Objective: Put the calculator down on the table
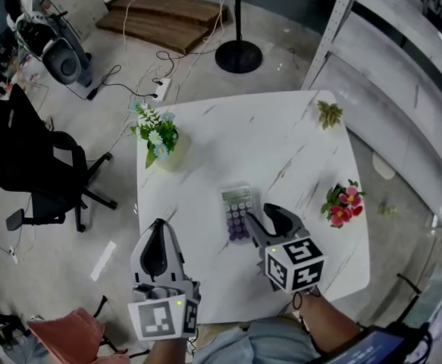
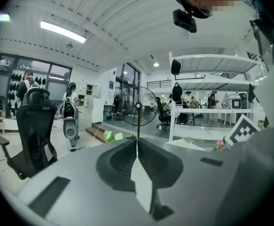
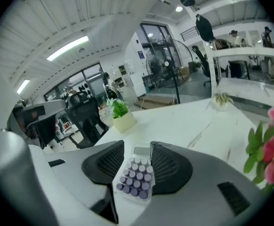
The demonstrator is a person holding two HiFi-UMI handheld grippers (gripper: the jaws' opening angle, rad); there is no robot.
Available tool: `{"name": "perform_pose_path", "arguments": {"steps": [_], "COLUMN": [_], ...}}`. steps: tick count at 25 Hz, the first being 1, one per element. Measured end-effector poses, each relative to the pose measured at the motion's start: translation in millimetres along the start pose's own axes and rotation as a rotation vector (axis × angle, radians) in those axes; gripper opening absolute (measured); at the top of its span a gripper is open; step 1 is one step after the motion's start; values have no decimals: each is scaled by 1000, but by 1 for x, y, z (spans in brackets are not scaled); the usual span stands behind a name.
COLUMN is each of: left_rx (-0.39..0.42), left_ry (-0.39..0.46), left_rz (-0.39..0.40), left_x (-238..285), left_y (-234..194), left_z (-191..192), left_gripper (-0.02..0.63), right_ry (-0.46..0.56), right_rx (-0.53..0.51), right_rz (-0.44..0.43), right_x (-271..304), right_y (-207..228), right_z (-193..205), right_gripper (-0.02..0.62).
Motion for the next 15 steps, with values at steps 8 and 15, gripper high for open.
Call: {"name": "perform_pose_path", "arguments": {"steps": [8, 15], "left_rx": [21, 56], "left_ry": [131, 268], "left_rz": [-5, 19], "left_x": [-37, -59], "left_y": [26, 42], "left_z": [-69, -114], "left_gripper": [14, 12], "right_ry": [314, 502], "right_rx": [-277, -384], "right_rz": [-15, 4], "right_x": [-83, -133], "right_y": [-60, -83], "right_z": [-93, -127], "right_gripper": [54, 18]}}
Point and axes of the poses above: the fingertips, and each gripper's own axes: x forward along the fingers, y to its right, z out of its underside, the point moved 9 cm from there along -x, backward along the fingers, and after that the axes turned 4 degrees about -z, right-handed, at the moved point
